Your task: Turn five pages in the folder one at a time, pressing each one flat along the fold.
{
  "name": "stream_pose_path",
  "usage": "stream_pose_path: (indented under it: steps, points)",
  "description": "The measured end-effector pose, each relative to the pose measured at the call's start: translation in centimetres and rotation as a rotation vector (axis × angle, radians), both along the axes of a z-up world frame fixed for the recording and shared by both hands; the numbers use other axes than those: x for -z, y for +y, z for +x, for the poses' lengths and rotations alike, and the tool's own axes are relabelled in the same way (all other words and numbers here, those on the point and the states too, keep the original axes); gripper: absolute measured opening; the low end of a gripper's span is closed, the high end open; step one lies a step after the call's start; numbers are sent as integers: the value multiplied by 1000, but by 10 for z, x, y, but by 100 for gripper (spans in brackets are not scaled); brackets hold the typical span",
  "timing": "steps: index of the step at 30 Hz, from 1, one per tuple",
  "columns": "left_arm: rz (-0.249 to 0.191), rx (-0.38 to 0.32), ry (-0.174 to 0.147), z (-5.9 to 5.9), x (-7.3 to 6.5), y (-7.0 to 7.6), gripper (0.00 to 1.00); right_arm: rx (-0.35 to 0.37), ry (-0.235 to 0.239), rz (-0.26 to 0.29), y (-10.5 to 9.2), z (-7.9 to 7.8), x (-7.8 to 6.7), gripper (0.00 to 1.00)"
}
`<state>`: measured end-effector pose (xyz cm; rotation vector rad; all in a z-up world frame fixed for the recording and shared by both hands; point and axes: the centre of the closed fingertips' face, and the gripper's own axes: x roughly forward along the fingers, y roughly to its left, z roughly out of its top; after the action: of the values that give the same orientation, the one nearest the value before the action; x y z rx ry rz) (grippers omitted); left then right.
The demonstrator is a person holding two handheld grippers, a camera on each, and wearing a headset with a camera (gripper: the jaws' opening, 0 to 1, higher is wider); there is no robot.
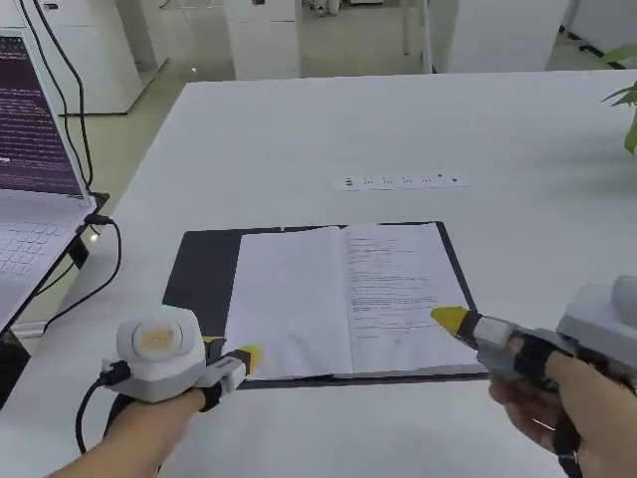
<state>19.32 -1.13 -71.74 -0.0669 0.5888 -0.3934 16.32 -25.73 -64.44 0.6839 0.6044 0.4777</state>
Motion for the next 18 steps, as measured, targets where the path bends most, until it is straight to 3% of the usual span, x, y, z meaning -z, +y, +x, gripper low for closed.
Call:
stream_pose_path:
  steps: [5,8,12,16,18]
  points:
    - [-17,-14,-43,-15,-23,4,43,-8,-62,-149,-16,-11,-2,32]
    - [-1,-20,-42,-23,-27,8,49,23,-76,-224,-30,-14,0,45]
    - [4,-35,-47,-33,-31,9,57,69,-56,-279,-46,-17,5,70]
    - [2,-53,-43,-40,-35,8,70,63,-55,-342,-53,-21,12,77]
    - [9,-61,-59,-42,-40,9,77,58,-65,-362,-55,-23,14,80]
